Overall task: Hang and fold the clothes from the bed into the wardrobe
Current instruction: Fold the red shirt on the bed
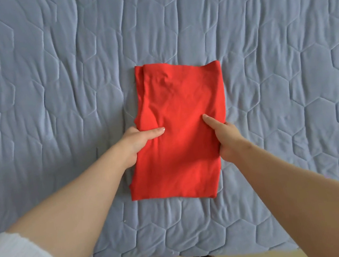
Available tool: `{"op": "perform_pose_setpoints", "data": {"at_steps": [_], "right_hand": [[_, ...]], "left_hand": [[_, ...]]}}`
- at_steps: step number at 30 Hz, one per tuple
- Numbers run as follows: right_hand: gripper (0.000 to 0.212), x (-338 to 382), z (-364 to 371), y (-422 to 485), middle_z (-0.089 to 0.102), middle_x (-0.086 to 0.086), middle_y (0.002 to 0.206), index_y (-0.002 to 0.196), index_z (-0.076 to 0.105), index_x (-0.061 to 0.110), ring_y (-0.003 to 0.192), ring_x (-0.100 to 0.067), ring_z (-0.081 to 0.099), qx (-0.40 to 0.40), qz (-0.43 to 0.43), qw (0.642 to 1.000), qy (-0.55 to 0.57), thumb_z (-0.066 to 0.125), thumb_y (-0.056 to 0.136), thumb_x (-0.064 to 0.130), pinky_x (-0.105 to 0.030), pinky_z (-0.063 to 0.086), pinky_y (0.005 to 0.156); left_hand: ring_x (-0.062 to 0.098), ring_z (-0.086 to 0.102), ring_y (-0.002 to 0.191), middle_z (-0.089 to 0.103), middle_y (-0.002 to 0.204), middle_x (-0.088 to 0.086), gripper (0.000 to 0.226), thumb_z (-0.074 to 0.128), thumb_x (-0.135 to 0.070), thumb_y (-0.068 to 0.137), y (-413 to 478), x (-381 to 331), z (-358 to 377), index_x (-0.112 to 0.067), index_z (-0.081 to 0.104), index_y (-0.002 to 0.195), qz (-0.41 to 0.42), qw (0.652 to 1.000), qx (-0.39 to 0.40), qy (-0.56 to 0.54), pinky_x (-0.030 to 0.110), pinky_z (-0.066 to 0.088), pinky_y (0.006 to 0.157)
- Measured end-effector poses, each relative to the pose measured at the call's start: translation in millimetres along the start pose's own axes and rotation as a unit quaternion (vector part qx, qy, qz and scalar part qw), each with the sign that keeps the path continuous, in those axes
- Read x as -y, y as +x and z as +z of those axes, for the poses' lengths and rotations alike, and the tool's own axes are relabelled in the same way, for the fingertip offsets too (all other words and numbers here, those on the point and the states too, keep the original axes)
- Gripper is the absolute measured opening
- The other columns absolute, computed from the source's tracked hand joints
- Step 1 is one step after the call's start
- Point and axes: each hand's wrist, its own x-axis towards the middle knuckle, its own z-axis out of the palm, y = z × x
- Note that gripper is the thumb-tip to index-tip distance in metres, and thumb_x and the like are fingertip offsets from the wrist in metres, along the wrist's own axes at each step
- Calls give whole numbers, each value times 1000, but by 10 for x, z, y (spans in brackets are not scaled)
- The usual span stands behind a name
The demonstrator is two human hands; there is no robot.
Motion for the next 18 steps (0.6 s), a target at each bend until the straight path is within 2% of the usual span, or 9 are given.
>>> {"op": "perform_pose_setpoints", "data": {"at_steps": [3,7,11,13,16,18], "right_hand": [[33,310,38,-156,72,-1,87,105,63,17,72,-13,69,15,2,999,39,74,77,33,-25,54,56],[26,803,188,-460,73,6,80,93,64,22,75,-9,68,55,-44,996,61,71,77,41,-26,51,65],[19,1140,281,-807,74,8,75,95,63,18,69,-5,70,103,-128,984,67,68,81,30,-18,52,55],[13,1126,260,-888,73,6,73,92,65,15,66,-7,69,109,-147,981,59,67,81,22,-20,53,57],[4,857,158,-876,69,7,62,81,65,15,57,-7,65,87,-134,987,-14,65,81,19,-21,50,55],[8,547,72,-831,68,7,60,78,64,16,54,-7,64,61,-101,991,-67,66,81,23,-18,48,52]], "left_hand": [[16,69,64,72,74,5,15,72,-16,76,-170,-265,-62,-10,66,89,36,999,12,-33,31,56,68],[10,70,65,73,71,-2,8,67,-14,81,-505,-699,-154,-13,66,88,142,985,14,-99,25,57,61],[2,68,69,72,73,-10,11,66,-26,81,-823,-993,-266,-19,64,89,228,966,-27,-120,17,54,59],[2,68,79,72,82,-11,28,68,-41,70,-910,-970,-301,-21,64,90,242,963,-36,-118,19,53,70],[12,65,97,70,101,-1,52,70,-52,53,-892,-649,-316,-21,65,95,205,971,-50,-113,30,48,93],[18,63,104,68,109,5,55,72,-49,61,-811,-283,-328,-17,65,105,149,983,-48,-92,36,43,102]]}}
